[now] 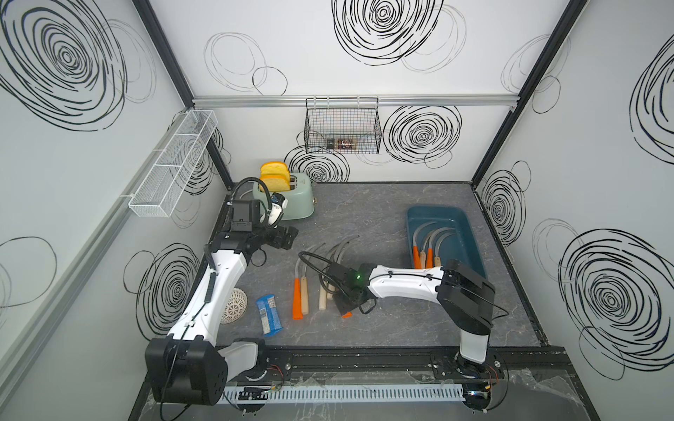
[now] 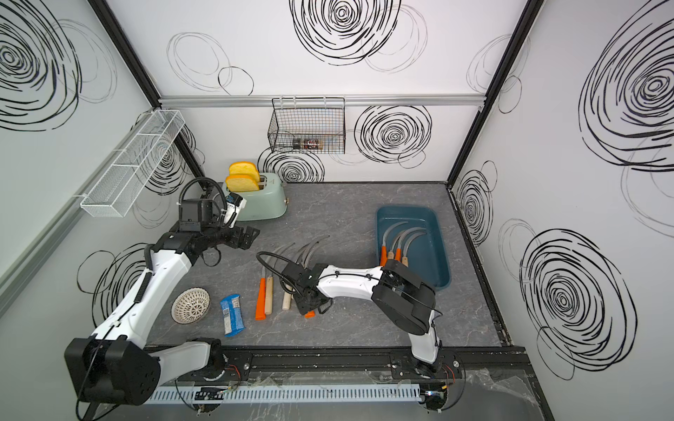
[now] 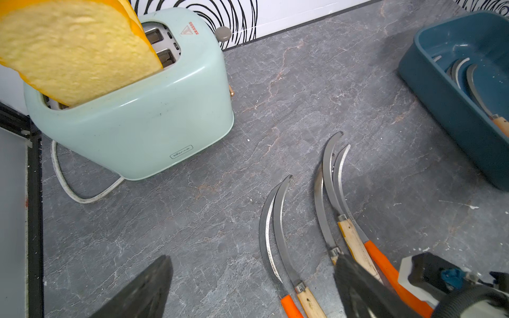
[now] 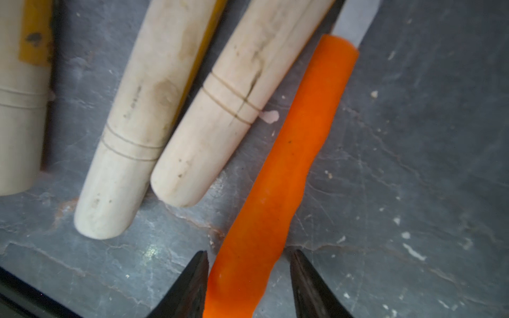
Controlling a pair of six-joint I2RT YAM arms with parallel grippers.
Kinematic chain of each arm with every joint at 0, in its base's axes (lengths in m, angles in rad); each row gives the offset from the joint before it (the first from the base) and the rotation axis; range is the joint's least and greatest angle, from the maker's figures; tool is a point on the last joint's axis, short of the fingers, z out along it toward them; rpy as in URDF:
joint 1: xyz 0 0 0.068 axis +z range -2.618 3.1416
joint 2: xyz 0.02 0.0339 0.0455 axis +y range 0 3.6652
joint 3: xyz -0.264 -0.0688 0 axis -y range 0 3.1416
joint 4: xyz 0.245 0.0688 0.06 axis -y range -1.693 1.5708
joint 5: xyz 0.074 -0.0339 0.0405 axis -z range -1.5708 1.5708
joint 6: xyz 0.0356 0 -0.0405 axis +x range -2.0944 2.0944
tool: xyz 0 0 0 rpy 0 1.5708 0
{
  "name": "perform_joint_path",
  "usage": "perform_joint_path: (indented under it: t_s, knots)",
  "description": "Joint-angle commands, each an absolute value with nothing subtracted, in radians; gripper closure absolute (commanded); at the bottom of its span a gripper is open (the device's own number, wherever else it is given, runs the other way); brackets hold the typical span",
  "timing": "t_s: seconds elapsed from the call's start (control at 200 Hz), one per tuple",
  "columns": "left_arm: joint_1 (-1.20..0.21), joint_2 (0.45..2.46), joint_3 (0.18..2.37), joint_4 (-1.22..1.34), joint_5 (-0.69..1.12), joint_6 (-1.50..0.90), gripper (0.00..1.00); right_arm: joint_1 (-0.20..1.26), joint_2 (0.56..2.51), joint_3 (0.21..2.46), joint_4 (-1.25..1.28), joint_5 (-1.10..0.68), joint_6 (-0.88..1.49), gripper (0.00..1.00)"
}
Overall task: Put small sickles into storage boxes
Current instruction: Pick up the sickle at the center of the board.
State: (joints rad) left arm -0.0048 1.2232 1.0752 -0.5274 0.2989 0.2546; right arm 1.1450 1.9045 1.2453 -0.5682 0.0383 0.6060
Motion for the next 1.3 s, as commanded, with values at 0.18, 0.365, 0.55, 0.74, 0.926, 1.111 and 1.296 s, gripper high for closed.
perform_joint_path:
  t_s: [0.18,0.365,0.55,0.74,0.926,1.111,1.296]
  knots:
    - [0.007,1.224,1.081,-0.503,0.324,0.270,0.04,1.141,1.918,1.259,-0.618,0.088,0.617,0.51]
    - [0.006,1.233,1.086,-0.500,0.336,0.259,0.04,1.114,1.890,1.221,-0.627,0.110,0.612,0.53]
    - [0.005,1.237,1.088,-0.499,0.337,0.255,0.04,1.095,1.875,1.207,-0.628,0.112,0.603,0.55]
    - [0.003,1.238,1.094,-0.501,0.336,0.257,0.04,1.093,1.879,1.203,-0.632,0.116,0.598,0.56]
    - [0.000,1.243,1.094,-0.503,0.337,0.255,0.04,1.094,1.883,1.197,-0.640,0.123,0.594,0.58]
    - [-0.005,1.247,1.098,-0.503,0.336,0.255,0.04,1.096,1.878,1.173,-0.638,0.128,0.598,0.59]
    - [-0.015,1.253,1.106,-0.505,0.333,0.252,0.04,1.098,1.884,1.160,-0.635,0.139,0.604,0.59]
